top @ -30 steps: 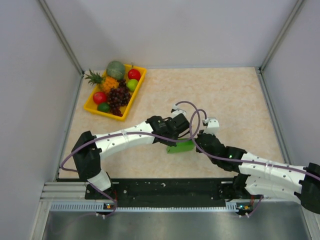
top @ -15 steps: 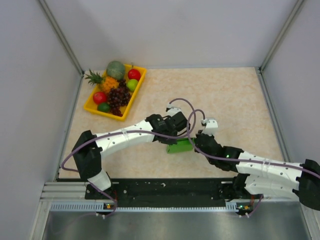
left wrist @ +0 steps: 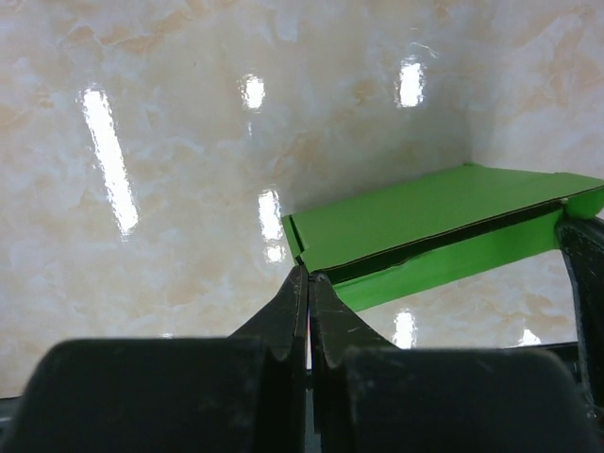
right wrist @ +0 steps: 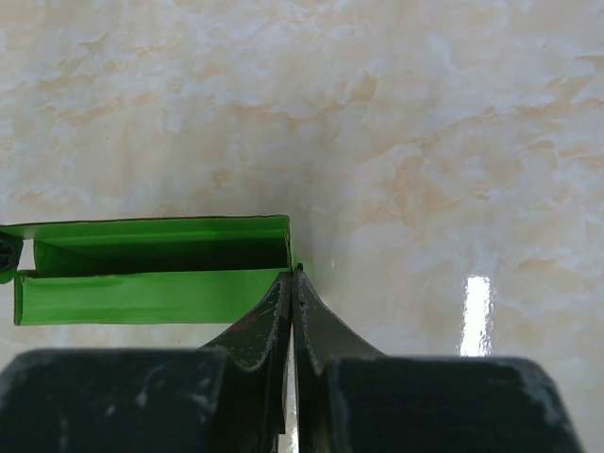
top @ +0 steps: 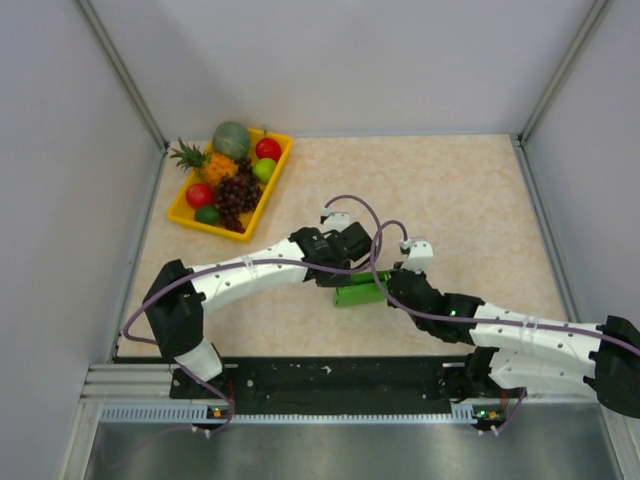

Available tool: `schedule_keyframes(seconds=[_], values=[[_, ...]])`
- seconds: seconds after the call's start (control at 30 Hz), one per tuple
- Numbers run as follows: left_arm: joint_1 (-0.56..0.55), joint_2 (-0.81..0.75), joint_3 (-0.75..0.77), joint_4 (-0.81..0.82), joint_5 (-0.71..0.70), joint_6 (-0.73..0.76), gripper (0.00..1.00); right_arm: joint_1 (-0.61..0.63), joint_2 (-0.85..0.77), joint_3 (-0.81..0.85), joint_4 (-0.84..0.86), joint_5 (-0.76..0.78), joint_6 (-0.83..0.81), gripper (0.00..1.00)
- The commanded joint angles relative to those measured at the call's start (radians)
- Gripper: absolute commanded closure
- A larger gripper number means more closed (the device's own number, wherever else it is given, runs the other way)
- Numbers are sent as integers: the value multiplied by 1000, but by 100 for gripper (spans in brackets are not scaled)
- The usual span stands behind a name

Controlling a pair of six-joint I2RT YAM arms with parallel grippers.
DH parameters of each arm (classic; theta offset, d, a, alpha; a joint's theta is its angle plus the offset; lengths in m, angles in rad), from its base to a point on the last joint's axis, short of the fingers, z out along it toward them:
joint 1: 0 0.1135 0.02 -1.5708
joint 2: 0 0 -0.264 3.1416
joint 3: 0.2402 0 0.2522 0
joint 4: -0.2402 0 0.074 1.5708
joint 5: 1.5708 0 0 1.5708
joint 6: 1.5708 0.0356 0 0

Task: Fold the paper box

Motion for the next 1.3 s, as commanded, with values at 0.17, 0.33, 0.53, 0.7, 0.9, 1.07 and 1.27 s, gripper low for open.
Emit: schedule_keyframes(seconds=[0.17,0.33,0.53,0.7,0.9,1.07,1.27], values=[[-49,-29,-90,60,-38,-133,100,24,32,27,-23,-24,18,100],[-52,-32,-131,115,0,-138,100,22,31,16,-20,-34,27,100],[-52,-103,-174,199,9,-74,91,24,6,-11,6,-39,-1,100],[-51,-152,-241,305,70,-22,78,24,-21,-62,43,-28,-34,100],[-49,-175,-248,319,107,35,56,24,-69,-80,41,-22,-67,100],[-36,-230,-278,380,169,138,45,22,-109,-105,79,-30,-99,100],[46,-347,-330,389,245,247,36,24,-72,-99,119,-45,-113,100]])
